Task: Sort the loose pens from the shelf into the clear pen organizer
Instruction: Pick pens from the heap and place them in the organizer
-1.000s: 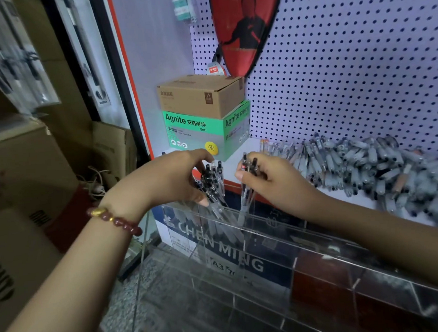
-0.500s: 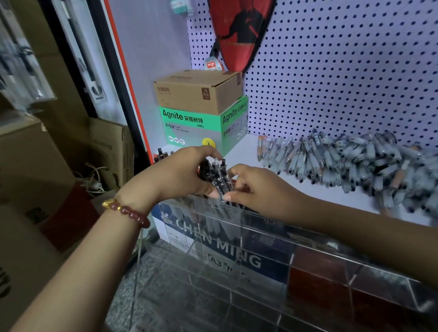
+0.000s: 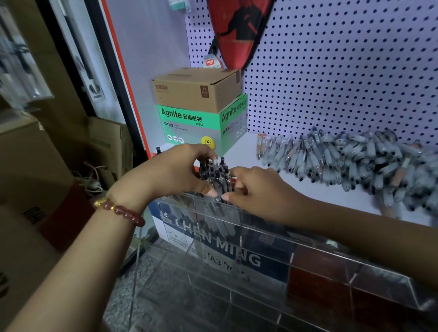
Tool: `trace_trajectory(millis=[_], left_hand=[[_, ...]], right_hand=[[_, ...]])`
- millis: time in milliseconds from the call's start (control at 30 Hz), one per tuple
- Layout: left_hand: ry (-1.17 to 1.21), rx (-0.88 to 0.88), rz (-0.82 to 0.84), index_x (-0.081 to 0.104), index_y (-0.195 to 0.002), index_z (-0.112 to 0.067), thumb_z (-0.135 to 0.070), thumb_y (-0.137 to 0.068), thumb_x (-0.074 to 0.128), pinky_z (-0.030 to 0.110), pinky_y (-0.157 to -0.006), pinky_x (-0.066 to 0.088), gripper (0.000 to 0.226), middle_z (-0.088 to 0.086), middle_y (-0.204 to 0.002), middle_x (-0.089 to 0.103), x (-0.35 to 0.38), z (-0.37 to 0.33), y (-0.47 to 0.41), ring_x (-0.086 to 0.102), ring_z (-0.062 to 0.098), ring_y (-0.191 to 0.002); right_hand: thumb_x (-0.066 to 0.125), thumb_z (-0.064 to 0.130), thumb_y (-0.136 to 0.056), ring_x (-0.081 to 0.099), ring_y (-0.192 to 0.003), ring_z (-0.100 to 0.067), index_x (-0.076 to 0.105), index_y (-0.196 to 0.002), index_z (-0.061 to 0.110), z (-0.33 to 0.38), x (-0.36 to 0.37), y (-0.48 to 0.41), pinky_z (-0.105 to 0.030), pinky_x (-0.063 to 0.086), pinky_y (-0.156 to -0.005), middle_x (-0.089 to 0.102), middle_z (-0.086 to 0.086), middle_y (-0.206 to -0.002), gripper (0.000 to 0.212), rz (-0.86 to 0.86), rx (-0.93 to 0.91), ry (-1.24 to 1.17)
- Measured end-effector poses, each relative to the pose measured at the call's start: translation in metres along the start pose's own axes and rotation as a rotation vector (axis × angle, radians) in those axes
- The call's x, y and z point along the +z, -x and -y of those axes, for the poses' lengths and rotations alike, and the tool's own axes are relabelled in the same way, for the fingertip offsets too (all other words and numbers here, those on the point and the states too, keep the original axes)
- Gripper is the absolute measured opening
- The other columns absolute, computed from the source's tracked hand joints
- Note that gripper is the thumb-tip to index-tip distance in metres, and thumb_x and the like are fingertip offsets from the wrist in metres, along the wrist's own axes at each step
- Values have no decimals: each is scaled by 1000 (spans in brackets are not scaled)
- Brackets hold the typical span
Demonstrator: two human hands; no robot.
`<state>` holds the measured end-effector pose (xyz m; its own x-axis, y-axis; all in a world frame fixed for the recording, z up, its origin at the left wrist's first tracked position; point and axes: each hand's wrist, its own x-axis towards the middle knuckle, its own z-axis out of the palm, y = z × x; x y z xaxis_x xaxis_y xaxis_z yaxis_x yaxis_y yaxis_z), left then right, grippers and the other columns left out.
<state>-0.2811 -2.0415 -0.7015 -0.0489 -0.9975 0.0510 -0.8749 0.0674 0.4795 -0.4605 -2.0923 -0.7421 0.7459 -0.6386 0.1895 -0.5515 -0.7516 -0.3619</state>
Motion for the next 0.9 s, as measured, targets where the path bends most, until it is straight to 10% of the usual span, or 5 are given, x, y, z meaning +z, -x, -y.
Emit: trace_trajectory(millis=[167, 333, 467, 733, 900], left_hand=[[-70, 5, -26, 52, -125, -28, -26, -65, 87, 37, -91, 47, 70, -6, -119, 57, 2, -1, 0, 57, 16, -96], [-78, 21, -8, 56, -119, -25, -23, -66, 86, 38, -91, 47, 61, -3, -111, 63, 2, -3, 2, 59, 19, -99], [-85, 28, -11, 54, -121, -27, -27, -64, 87, 37, -94, 47, 66, -6, -114, 61, 1, -1, 2, 58, 16, -104], [-77, 127, -185, 46, -133, -29, -45, -65, 81, 14, -75, 42, 78, -16, -118, 42, -8, -9, 9, 41, 1, -106], [55, 189, -262, 58, -121, -28, -65, -68, 55, 18, -85, 41, 64, -13, -120, 54, -6, -10, 4, 46, 0, -110]], right_hand=[[57, 29, -94, 53, -81, -18, 54, -116, 13, 0, 4, -5, -35, 41, -85, 65, 6, -83, 28, 3, 2, -51], [58, 27, -93, 51, -76, -15, 53, -116, 10, -3, 7, -6, -30, 32, -71, 68, 1, -87, 30, 7, -57, -87], [61, 26, -91, 48, -68, 2, 30, -146, 11, -5, -2, -3, -30, 34, -80, 68, 5, -89, 65, 83, -34, -152], [49, 6, -93, 52, -62, -11, 55, -114, 15, -66, -33, -39, -27, 42, -60, 57, 3, -87, 24, -201, 211, -315], [46, 9, -99, 53, -54, -8, 56, -118, 10, -114, -31, -79, -10, 39, -44, 51, 1, -109, 22, -69, 366, -141]])
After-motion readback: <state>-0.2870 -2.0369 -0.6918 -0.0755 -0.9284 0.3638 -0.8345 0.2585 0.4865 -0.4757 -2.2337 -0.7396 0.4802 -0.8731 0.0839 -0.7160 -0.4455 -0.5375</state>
